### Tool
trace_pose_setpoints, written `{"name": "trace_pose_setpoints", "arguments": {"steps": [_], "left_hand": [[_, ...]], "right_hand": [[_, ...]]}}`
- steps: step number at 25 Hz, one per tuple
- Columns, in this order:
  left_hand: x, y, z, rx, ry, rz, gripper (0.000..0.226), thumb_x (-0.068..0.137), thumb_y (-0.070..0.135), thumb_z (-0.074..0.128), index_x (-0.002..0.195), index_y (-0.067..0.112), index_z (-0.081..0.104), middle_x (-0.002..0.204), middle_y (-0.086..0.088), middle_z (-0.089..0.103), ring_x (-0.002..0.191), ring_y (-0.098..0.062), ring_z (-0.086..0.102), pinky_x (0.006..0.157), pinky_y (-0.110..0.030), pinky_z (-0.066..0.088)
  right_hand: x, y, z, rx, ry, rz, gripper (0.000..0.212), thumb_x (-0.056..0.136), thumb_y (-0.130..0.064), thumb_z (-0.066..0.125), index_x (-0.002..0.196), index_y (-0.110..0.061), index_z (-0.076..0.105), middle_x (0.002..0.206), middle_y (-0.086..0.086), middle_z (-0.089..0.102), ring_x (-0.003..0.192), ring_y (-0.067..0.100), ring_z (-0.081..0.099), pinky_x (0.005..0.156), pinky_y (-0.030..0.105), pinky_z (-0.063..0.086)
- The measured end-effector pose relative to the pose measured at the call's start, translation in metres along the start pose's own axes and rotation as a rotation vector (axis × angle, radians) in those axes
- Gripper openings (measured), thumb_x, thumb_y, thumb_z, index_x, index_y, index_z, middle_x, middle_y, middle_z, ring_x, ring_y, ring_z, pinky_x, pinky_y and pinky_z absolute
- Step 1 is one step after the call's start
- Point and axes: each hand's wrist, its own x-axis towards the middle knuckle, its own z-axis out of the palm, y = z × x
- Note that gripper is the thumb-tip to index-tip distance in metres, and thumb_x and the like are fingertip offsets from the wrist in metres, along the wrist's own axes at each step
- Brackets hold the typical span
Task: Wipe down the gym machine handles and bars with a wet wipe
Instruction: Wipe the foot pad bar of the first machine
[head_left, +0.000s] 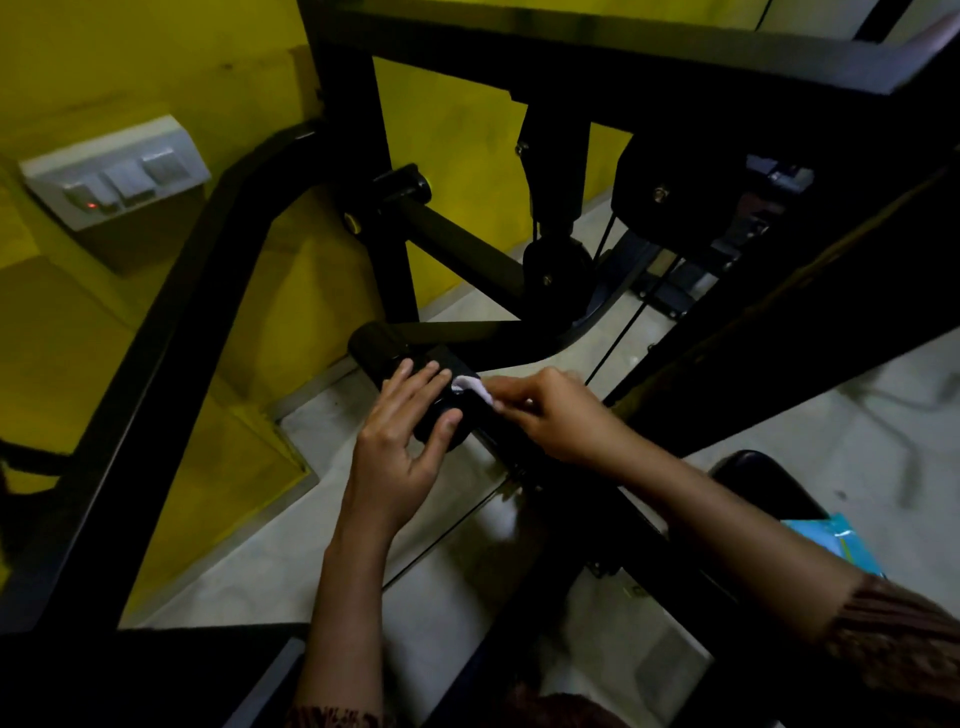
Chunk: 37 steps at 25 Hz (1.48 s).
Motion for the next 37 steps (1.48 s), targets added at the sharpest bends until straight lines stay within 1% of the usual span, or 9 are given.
{"name": "trace_pose_setpoints", "arguments": {"steps": [2, 4, 8, 12, 16, 18, 21, 25, 37], "left_hand": [[0.001, 0.002, 0.000, -0.011, 0.006, -0.006, 0.046, 0.090, 0.038, 0.046, 0.127, 0.013, 0.056, 0.134, 0.008, 0.045, 0.135, -0.003, 0.026, 0.111, -0.038, 0.027], [0.001, 0.005, -0.001, -0.005, 0.010, -0.013, 0.046, 0.089, 0.037, 0.046, 0.125, 0.011, 0.057, 0.133, 0.006, 0.046, 0.134, -0.006, 0.028, 0.111, -0.042, 0.028], [0.005, 0.019, -0.006, 0.115, -0.031, 0.032, 0.047, 0.088, 0.037, 0.044, 0.118, 0.005, 0.062, 0.124, -0.010, 0.060, 0.126, -0.019, 0.044, 0.108, -0.039, 0.028], [0.020, 0.061, 0.003, 0.067, -0.191, 0.104, 0.044, 0.082, 0.042, 0.057, 0.115, 0.013, 0.065, 0.111, -0.002, 0.067, 0.106, -0.013, 0.060, 0.095, -0.022, 0.041], [0.036, 0.126, 0.043, -0.086, -0.424, 0.070, 0.039, 0.079, 0.033, 0.071, 0.115, 0.020, 0.065, 0.110, 0.006, 0.065, 0.101, -0.002, 0.057, 0.078, 0.001, 0.036], [0.040, 0.156, 0.073, -0.051, -0.546, 0.137, 0.041, 0.078, 0.035, 0.072, 0.116, 0.019, 0.065, 0.111, 0.003, 0.066, 0.103, -0.005, 0.058, 0.077, -0.003, 0.036], [0.039, 0.204, 0.117, -0.053, -0.621, 0.236, 0.043, 0.076, 0.036, 0.073, 0.115, 0.019, 0.066, 0.109, 0.000, 0.068, 0.102, -0.010, 0.061, 0.083, -0.016, 0.043], [0.018, 0.302, 0.182, -0.094, -0.691, 0.416, 0.040, 0.075, 0.034, 0.076, 0.111, 0.019, 0.067, 0.107, 0.004, 0.068, 0.098, -0.010, 0.062, 0.081, -0.024, 0.048], [-0.136, 0.565, 0.337, -0.240, -0.960, 0.764, 0.044, 0.077, 0.037, 0.072, 0.116, 0.016, 0.064, 0.109, 0.002, 0.066, 0.097, -0.011, 0.061, 0.079, -0.024, 0.049]], "right_hand": [[-0.009, 0.005, 0.003, -0.069, -0.048, 0.026, 0.032, 0.096, -0.017, 0.049, 0.126, -0.016, 0.057, 0.135, 0.007, 0.053, 0.121, 0.023, 0.051, 0.101, 0.038, 0.041], [-0.025, 0.006, -0.010, -0.041, -0.110, 0.064, 0.031, 0.095, -0.023, 0.051, 0.125, -0.017, 0.058, 0.139, 0.004, 0.048, 0.127, 0.018, 0.046, 0.106, 0.031, 0.037], [-0.060, 0.011, -0.042, -0.049, -0.196, 0.083, 0.023, 0.087, -0.024, 0.064, 0.107, -0.016, 0.070, 0.112, 0.002, 0.069, 0.101, 0.012, 0.062, 0.087, 0.025, 0.049], [-0.089, 0.032, -0.067, 0.024, 0.048, 0.180, 0.018, 0.083, -0.015, 0.068, 0.100, -0.016, 0.073, 0.096, -0.003, 0.069, 0.085, 0.002, 0.057, 0.065, 0.002, 0.041], [-0.130, 0.059, -0.093, 0.092, 0.263, 0.307, 0.018, 0.082, -0.011, 0.067, 0.100, -0.013, 0.072, 0.098, 0.001, 0.071, 0.091, 0.010, 0.063, 0.075, 0.017, 0.046], [-0.162, 0.077, -0.108, 0.043, 0.364, 0.362, 0.018, 0.082, -0.009, 0.067, 0.100, -0.011, 0.073, 0.093, 0.002, 0.071, 0.089, 0.009, 0.062, 0.065, 0.007, 0.038], [-0.220, 0.105, -0.127, 0.055, 0.487, 0.482, 0.017, 0.081, -0.012, 0.070, 0.097, -0.009, 0.073, 0.084, 0.003, 0.069, 0.081, 0.008, 0.060, 0.057, 0.006, 0.037], [-0.329, 0.146, -0.148, 0.064, 0.680, 0.677, 0.017, 0.080, -0.010, 0.070, 0.097, -0.010, 0.071, 0.093, 0.010, 0.070, 0.081, 0.020, 0.068, 0.064, 0.023, 0.045], [-0.663, 0.190, -0.163, -0.043, 1.036, 1.036, 0.021, 0.076, -0.009, 0.070, 0.097, -0.008, 0.070, 0.101, 0.008, 0.069, 0.091, 0.019, 0.064, 0.073, 0.024, 0.045]]}}
